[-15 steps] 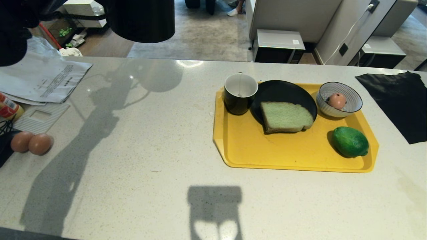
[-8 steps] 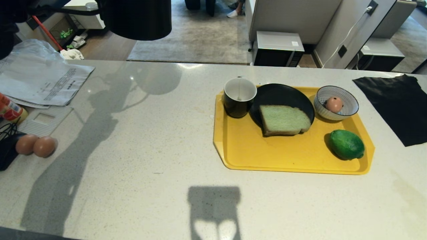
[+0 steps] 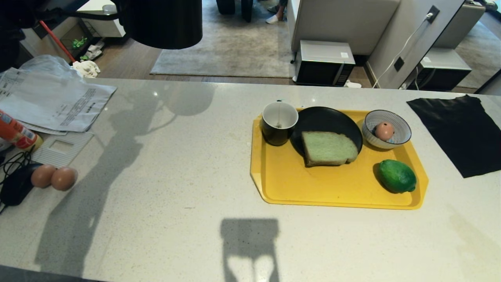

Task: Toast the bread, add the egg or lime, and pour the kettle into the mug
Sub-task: Pour water into a cup

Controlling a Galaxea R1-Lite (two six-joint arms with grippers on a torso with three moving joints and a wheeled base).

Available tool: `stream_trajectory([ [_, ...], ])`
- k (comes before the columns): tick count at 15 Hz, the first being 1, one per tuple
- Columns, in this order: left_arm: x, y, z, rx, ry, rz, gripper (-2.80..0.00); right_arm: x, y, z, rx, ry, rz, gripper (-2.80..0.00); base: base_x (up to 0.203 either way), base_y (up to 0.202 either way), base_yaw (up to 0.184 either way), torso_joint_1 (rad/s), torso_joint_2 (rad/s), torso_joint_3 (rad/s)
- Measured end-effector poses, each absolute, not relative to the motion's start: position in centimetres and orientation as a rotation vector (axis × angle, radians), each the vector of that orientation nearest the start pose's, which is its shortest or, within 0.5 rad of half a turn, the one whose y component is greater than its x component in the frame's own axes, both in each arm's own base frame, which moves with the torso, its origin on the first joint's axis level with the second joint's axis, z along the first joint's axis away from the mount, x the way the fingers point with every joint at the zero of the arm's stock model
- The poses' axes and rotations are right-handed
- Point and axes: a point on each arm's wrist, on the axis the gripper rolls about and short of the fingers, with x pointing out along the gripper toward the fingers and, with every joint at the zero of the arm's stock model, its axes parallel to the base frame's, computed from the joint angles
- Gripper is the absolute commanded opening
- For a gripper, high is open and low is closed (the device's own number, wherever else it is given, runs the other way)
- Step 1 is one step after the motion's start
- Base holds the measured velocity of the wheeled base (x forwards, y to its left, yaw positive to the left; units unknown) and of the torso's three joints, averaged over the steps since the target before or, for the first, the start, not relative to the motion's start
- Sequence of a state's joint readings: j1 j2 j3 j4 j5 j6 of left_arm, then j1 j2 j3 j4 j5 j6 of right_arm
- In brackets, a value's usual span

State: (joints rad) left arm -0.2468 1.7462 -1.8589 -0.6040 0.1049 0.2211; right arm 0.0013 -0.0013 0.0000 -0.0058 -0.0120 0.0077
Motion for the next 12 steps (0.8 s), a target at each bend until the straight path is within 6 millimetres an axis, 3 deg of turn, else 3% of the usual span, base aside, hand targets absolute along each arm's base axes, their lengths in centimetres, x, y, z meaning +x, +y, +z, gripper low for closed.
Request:
stream_trajectory([
  [3, 28.71, -6.99, 45.65, 0.087, -0.713, -0.057, -2.80, -2.29, -0.03, 7.61, 0.011, -0.008, -0.012, -2.80, 0.000, 0.000, 0.000, 0.139, -0.26, -0.125],
  [12, 28.24, -6.94, 45.52, 0.117, -0.645, -0.069, -2.80, -2.29, -0.04, 7.60, 0.013, -0.007, -0.016, -2.80, 0.000, 0.000, 0.000, 0.000, 0.00, 0.000],
])
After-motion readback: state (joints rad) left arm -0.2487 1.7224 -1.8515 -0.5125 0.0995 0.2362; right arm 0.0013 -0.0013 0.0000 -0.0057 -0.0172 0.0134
